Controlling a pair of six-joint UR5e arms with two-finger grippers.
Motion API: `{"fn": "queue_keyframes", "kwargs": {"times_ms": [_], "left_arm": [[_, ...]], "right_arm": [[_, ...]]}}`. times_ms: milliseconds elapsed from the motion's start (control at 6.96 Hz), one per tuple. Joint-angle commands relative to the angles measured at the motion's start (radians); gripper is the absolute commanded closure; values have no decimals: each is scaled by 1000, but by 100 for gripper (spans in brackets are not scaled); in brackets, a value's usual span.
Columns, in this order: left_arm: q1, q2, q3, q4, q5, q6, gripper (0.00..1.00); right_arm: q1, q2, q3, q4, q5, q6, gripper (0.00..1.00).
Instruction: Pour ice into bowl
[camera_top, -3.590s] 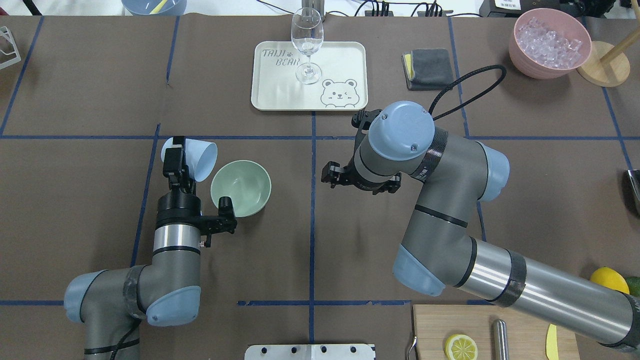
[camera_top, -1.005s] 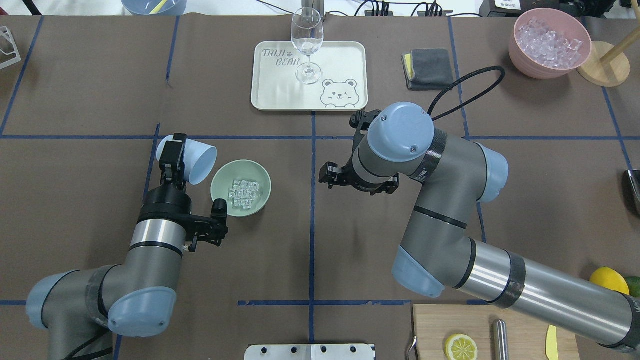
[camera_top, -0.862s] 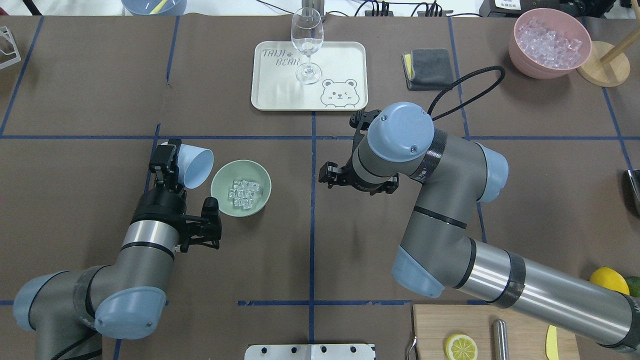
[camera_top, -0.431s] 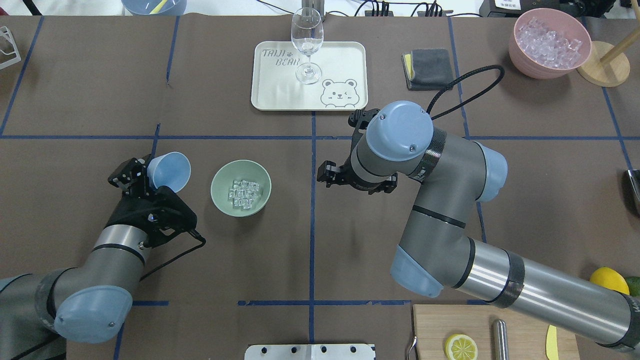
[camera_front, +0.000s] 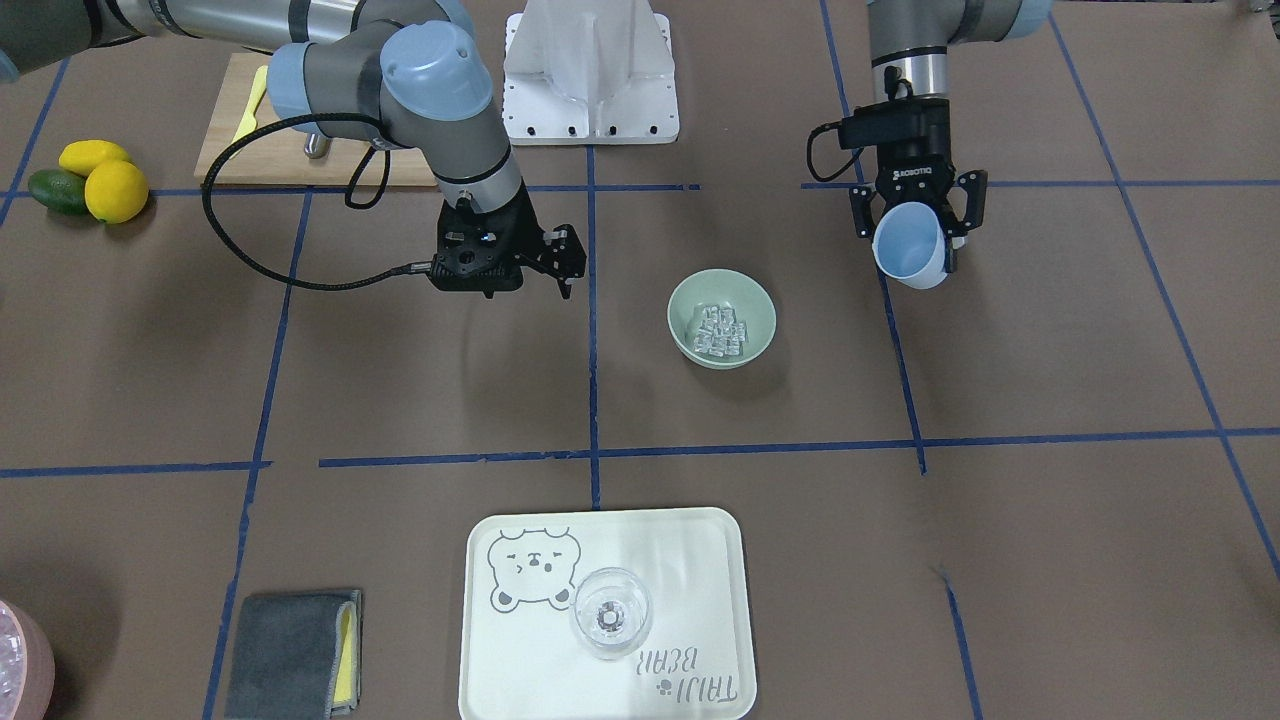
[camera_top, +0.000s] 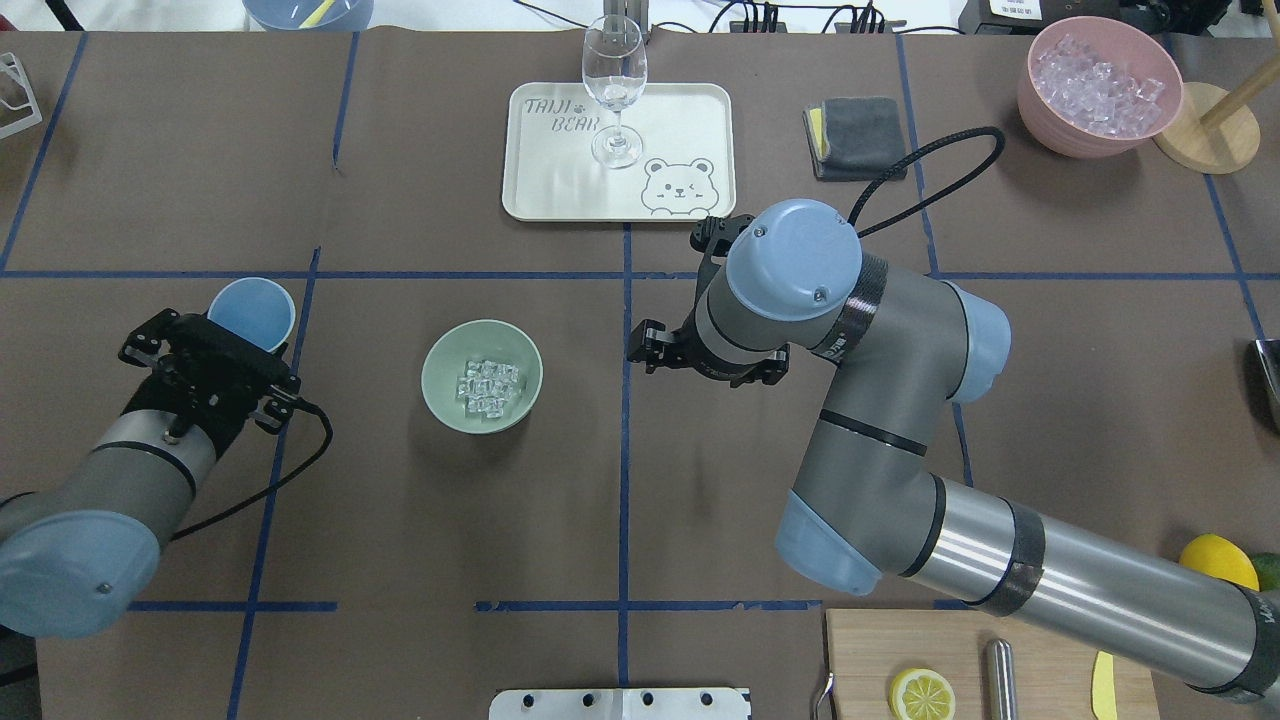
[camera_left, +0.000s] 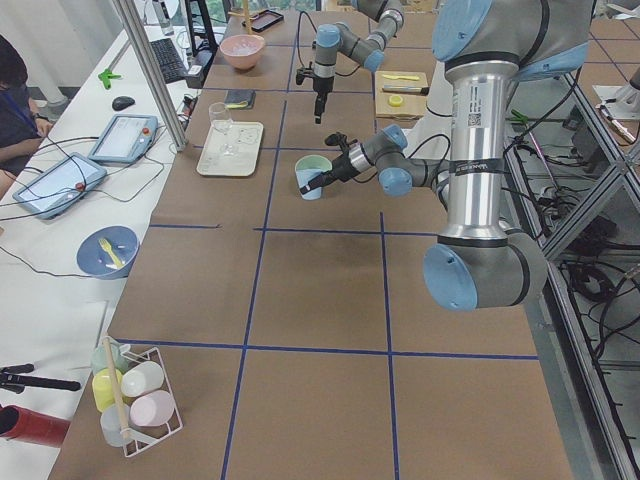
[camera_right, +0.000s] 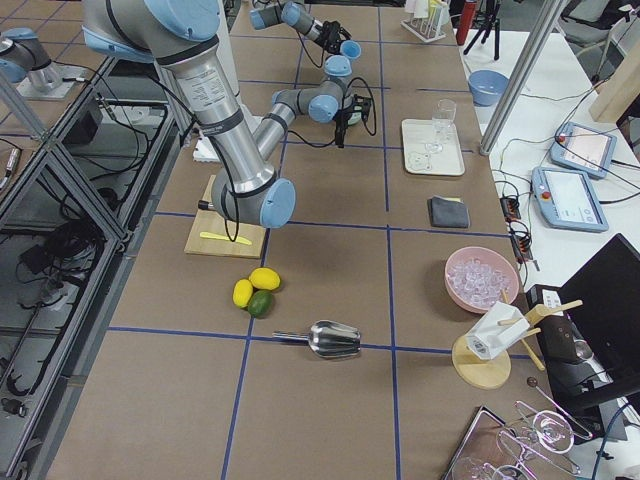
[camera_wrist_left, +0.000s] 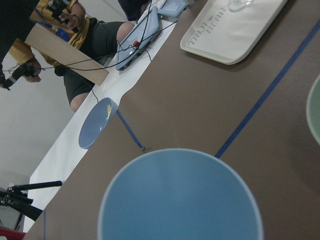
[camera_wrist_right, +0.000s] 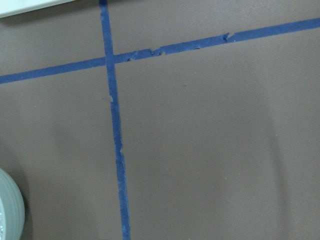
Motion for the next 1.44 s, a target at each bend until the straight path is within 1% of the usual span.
{"fn": "queue_keyframes", "kwargs": {"times_ms": [0,144,287,431,574,718,862,1005,1149,1293], "left_arm": [[-83,156,68,-346,-124,-64,100],[-89,212,225,-691,-125,-67,100],[-106,230,331,-889,-125,-70,100],[-115,244,367,-935,-125,-156,100],[-116,250,389,-972,-122,-268,100],[-116,266,408,-979,-113,-280,100],[-116,272,411,-979,-93,-319,100],[-113,266,428,-979,-63,-365,100],[-111,266,429,-977,-62,-370,100],[-109,263,429,-976,-62,-370,100]], "right_arm": [[-2,20,1,-1,-1,13,0],[-6,37,-2,-1,-1,30,0],[-23,72,-18,-1,-9,41,0],[-43,129,-73,-2,-44,55,0],[-64,217,-188,18,-96,58,0],[-89,273,-314,98,-148,58,0],[-107,304,-399,154,-168,57,0],[-124,327,-429,154,-174,57,0],[-140,351,-452,156,-185,58,1],[-146,352,-457,156,-185,63,35]]}}
